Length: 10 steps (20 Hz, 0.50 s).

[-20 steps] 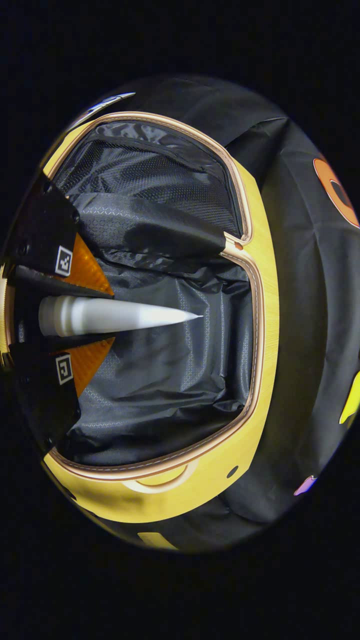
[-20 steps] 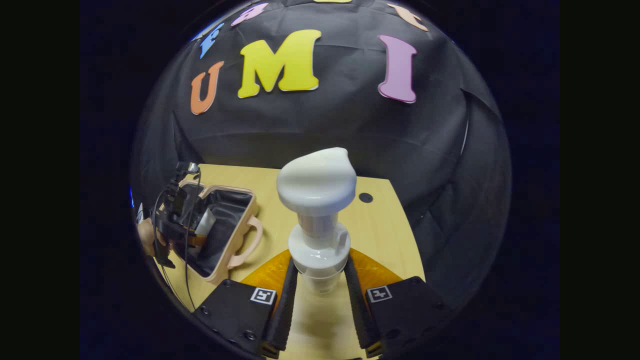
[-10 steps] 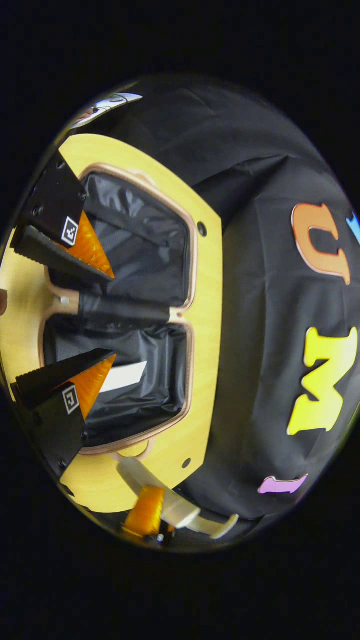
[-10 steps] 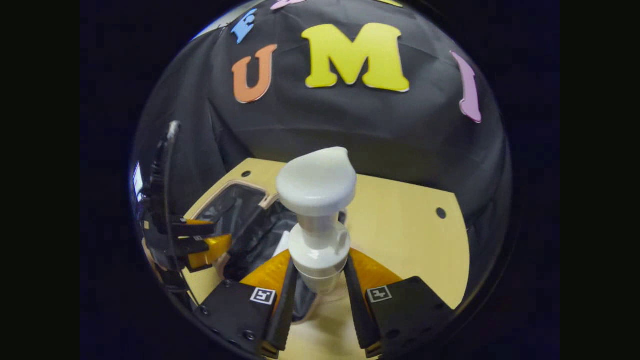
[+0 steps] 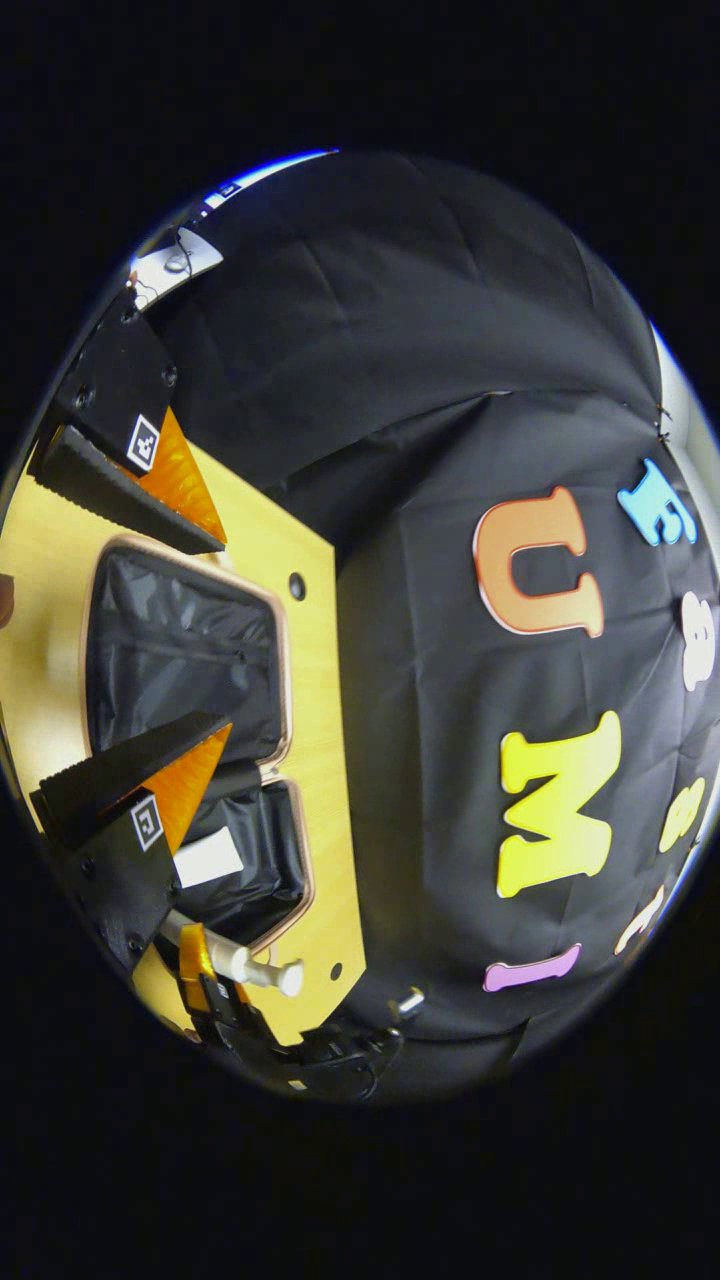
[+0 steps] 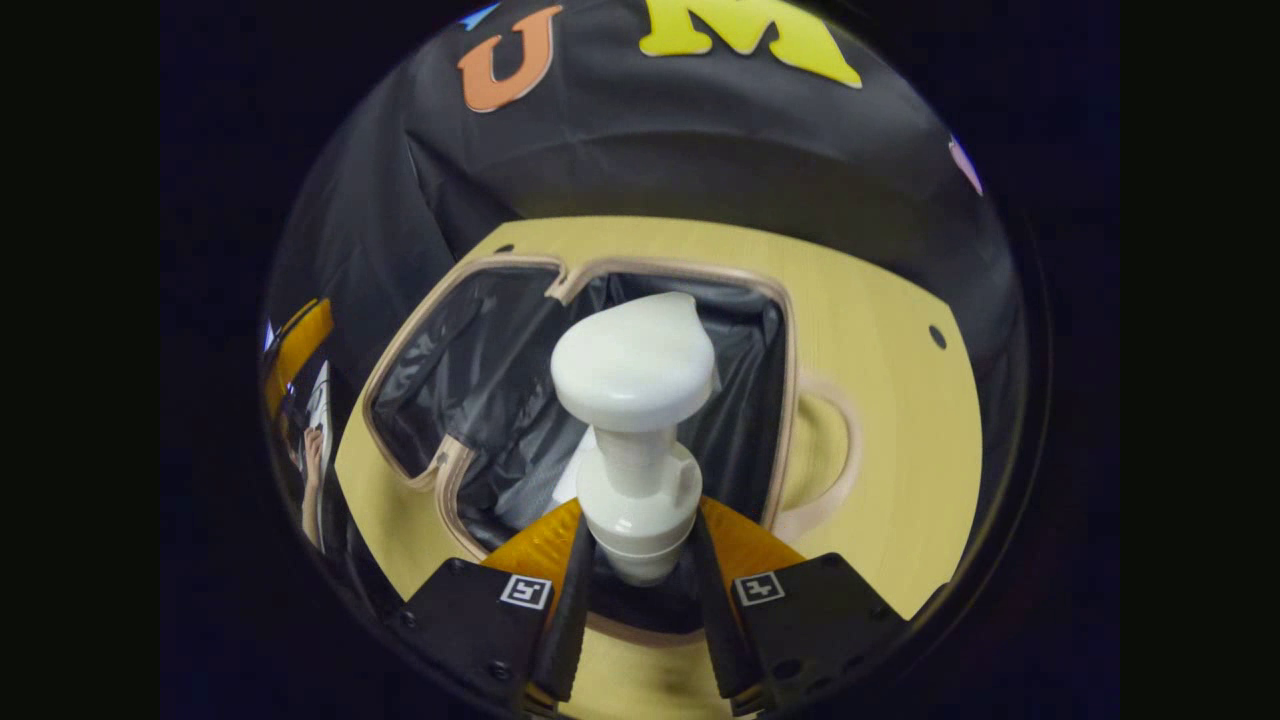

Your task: First open the suitcase, pack the skin care products into it, and then close the suitcase.

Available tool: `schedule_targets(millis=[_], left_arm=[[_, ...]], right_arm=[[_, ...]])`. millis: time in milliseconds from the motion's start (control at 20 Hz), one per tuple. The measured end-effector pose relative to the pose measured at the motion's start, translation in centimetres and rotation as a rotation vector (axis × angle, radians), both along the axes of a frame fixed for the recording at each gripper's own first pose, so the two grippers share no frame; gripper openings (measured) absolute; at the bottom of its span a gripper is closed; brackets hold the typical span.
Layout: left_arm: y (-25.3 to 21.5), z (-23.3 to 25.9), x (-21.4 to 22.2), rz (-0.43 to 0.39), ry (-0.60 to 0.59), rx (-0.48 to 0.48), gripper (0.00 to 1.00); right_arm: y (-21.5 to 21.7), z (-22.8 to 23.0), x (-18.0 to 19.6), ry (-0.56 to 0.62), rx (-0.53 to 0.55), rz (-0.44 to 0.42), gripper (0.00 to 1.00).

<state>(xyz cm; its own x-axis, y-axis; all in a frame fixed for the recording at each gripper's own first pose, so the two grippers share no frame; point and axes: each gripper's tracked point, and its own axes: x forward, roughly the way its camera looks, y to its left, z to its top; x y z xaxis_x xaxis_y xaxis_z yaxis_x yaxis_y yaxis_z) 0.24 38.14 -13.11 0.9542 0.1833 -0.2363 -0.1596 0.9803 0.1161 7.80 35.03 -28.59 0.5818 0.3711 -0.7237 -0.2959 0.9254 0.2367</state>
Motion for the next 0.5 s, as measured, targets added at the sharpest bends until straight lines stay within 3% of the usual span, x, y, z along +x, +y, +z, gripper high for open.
schedule_targets(millis=[200,500], left_arm=[[2.8,2.9,-0.7,0.03,-0.108,0.042,1.0],[6.1,3.7,0.2,0.068,-0.154,0.027,0.98]], right_arm=[[0.2,0.7,1.8,0.016,-0.003,-0.024,0.49],[0.7,-0.9,4.7,0.098,0.029,-0.136,0.49]])
